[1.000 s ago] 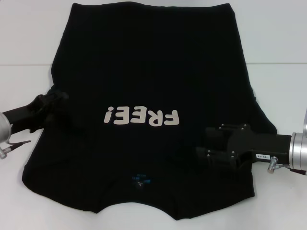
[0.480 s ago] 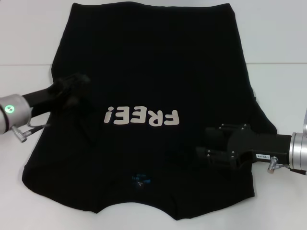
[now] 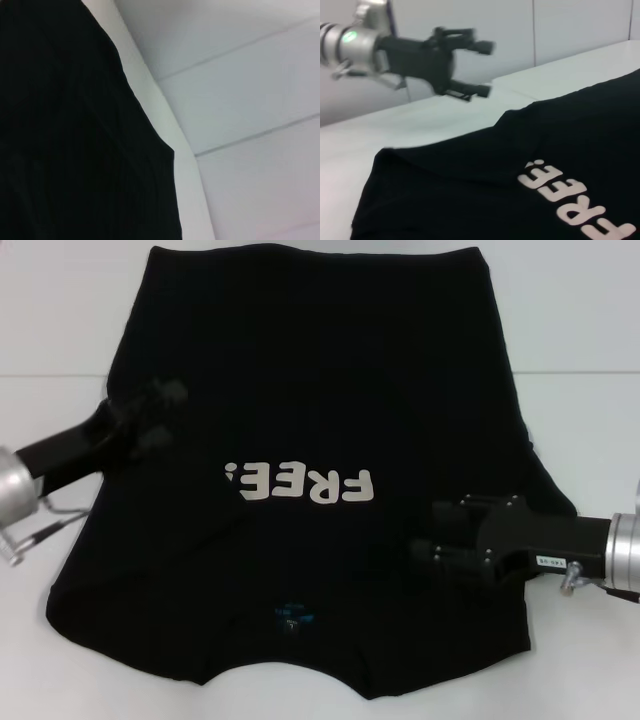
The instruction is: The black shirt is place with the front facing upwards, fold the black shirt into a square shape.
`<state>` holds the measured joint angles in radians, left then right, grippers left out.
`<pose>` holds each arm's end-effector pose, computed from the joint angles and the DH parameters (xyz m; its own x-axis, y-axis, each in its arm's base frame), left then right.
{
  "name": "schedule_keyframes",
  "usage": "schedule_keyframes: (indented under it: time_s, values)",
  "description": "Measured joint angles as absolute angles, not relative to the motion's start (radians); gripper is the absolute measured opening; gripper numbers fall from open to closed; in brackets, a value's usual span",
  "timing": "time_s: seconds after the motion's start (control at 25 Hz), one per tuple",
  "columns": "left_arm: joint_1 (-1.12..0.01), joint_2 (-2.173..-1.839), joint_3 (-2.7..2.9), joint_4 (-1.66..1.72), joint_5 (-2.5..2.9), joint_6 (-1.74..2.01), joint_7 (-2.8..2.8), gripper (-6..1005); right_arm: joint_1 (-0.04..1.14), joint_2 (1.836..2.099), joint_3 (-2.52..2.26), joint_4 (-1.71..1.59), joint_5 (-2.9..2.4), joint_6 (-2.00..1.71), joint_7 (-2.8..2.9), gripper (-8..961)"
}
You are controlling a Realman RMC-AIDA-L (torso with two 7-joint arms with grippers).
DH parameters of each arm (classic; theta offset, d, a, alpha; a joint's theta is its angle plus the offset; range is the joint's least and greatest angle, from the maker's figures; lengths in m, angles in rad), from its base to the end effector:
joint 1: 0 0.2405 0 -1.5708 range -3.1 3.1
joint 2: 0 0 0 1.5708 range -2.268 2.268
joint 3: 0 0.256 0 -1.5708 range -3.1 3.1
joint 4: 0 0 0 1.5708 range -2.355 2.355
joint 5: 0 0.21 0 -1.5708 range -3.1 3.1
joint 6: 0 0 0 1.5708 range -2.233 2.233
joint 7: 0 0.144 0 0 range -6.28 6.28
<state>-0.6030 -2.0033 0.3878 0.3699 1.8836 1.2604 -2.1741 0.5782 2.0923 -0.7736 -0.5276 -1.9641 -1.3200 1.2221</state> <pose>-0.2999 0.3772 0.0269 -0.1950 0.6816 0.7052 0.9275 -0.1056 0.3585 0.2652 0.3478 -0.0362 0.8587 -0.2775 -0.4308 -0.4134 -0.8720 -0.2622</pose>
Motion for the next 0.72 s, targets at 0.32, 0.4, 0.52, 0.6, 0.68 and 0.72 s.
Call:
schedule_keyframes:
  time_s: [0.32, 0.4, 0.52, 0.6, 0.68, 0.72]
  values:
    - [-0.473, -1.982, 0.416, 0.478, 1.946, 1.509, -1.868, 846, 0.579, 2.038, -0.732, -0.58, -1.989, -1.319, 1.639, 650]
    - [-0.453, -1.986, 0.42, 0.53, 1.982, 1.569, -1.778, 846, 0.582, 2.001, -0.734, -0.607, -2.03, -1.327, 1.807, 650]
    - [-0.429, -1.988, 0.421, 0.578, 2.029, 1.635, -1.63, 846, 0.586, 1.952, -0.728, -0.677, -2.12, -1.365, 2.036, 650]
    - [-0.419, -1.989, 0.422, 0.594, 2.05, 1.665, -1.559, 847, 0.59, 1.933, -0.726, -0.742, -2.197, -1.407, 2.175, 650]
    - [-0.412, -1.99, 0.422, 0.605, 2.061, 1.7, -1.502, 847, 0.6, 1.922, -0.726, -0.813, -2.287, -1.451, 2.333, 649]
    - [-0.41, -1.991, 0.421, 0.608, 2.062, 1.712, -1.486, 847, 0.61, 1.92, -0.723, -0.848, -2.339, -1.472, 2.413, 649]
